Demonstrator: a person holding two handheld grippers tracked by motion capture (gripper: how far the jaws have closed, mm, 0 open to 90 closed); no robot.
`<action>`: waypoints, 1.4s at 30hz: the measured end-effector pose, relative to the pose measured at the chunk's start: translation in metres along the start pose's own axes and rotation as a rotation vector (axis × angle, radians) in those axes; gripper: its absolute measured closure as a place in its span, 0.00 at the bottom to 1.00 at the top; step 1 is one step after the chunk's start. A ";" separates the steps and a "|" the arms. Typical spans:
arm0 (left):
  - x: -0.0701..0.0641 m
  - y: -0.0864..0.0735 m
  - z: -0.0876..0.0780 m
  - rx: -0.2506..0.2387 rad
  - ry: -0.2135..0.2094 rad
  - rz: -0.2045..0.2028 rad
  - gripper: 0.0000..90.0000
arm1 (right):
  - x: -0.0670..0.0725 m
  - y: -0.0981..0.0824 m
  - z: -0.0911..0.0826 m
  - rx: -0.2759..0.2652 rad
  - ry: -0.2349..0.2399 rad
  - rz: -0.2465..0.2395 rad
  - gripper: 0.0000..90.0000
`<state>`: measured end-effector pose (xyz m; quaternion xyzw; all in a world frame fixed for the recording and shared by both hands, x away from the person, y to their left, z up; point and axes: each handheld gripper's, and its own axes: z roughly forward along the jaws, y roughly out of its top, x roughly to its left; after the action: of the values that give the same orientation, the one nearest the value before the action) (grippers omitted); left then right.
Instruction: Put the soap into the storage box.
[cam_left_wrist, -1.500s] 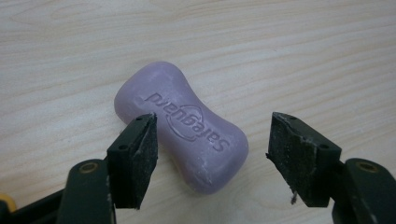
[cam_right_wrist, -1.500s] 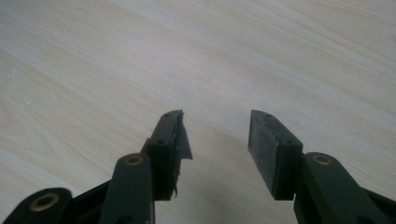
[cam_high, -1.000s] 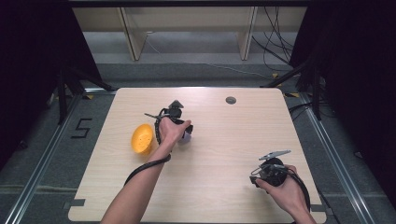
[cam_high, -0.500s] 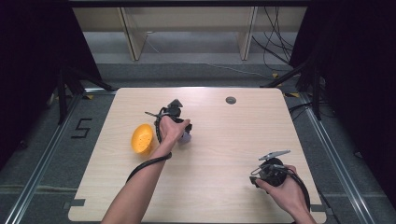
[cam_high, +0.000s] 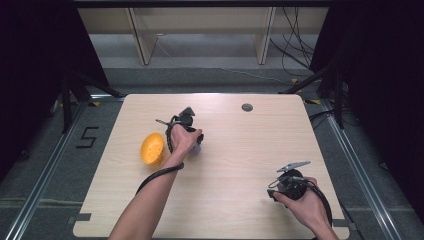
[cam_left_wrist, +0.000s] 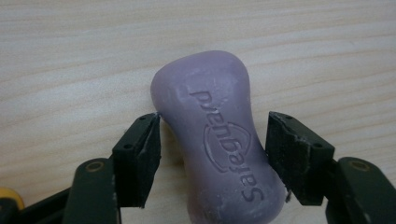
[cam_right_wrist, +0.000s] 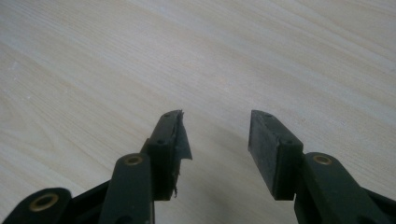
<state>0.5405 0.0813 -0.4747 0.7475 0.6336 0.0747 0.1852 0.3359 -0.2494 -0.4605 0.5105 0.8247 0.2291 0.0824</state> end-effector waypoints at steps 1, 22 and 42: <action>0.000 0.000 0.000 0.008 -0.001 0.003 0.41 | 0.000 0.000 0.000 0.001 -0.001 0.000 0.61; -0.002 0.002 0.005 0.066 0.004 0.028 0.41 | 0.000 0.000 -0.001 -0.015 -0.005 -0.015 0.61; -0.006 0.004 0.009 0.090 0.019 0.035 0.53 | 0.003 0.000 -0.001 0.003 0.004 -0.004 0.61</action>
<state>0.5465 0.0730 -0.4808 0.7651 0.6250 0.0563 0.1441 0.3340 -0.2474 -0.4594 0.5086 0.8262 0.2285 0.0803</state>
